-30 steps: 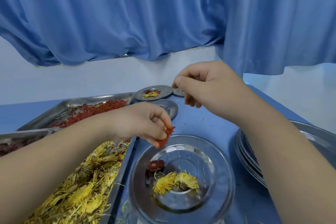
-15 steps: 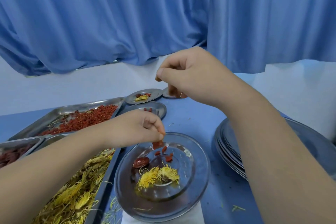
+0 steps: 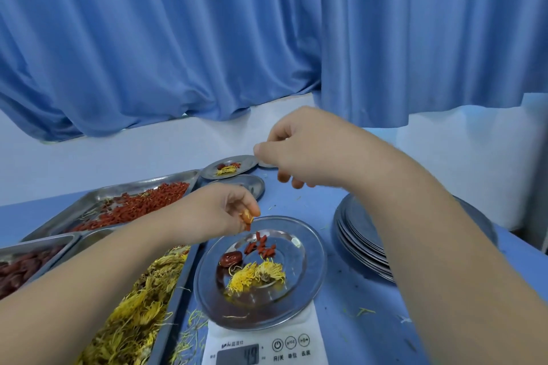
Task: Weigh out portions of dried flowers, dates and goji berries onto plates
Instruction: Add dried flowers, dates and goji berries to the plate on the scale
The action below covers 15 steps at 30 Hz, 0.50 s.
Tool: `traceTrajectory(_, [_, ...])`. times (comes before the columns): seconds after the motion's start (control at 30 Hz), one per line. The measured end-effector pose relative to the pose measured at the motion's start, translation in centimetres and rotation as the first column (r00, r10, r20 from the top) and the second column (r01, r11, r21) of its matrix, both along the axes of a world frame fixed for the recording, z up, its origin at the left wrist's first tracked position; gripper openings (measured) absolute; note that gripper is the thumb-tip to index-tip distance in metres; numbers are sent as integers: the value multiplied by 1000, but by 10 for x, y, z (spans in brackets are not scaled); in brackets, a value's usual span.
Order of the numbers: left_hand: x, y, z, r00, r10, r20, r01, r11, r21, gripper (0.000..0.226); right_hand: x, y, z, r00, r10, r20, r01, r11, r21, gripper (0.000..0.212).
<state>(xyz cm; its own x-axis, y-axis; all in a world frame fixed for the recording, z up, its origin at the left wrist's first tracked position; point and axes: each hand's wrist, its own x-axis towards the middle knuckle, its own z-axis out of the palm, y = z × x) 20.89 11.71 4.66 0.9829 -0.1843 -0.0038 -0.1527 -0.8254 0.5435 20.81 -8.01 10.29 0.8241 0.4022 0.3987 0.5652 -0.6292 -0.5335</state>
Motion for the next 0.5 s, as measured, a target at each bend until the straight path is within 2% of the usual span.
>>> traceTrajectory(0.07, [-2, 1, -1, 1000, 2, 14, -2, 999, 41, 28, -9, -1, -16, 996, -64, 61, 61, 997, 50, 29])
traceTrajectory(0.2, [-4, 2, -4, 999, 24, 37, -26, 999, 47, 28, -29, -19, -66, 991, -118, 60, 122, 990, -65, 29])
traceTrajectory(0.3, [-4, -2, -7, 998, 46, 51, -48, 998, 30, 21, -42, -33, -107, 987, -149, 64, 152, 987, -48, 34])
traceTrajectory(0.43, [-8, -6, -9, 998, 67, -1, -67, 994, -90, 17, -52, -41, -144, 988, -143, 66, 145, 989, -28, 32])
traceTrajectory(0.5, [-12, -7, -9, 996, 93, 6, -91, 982, -165, 17, -52, -42, -147, 988, -135, 69, 132, 991, 34, 27])
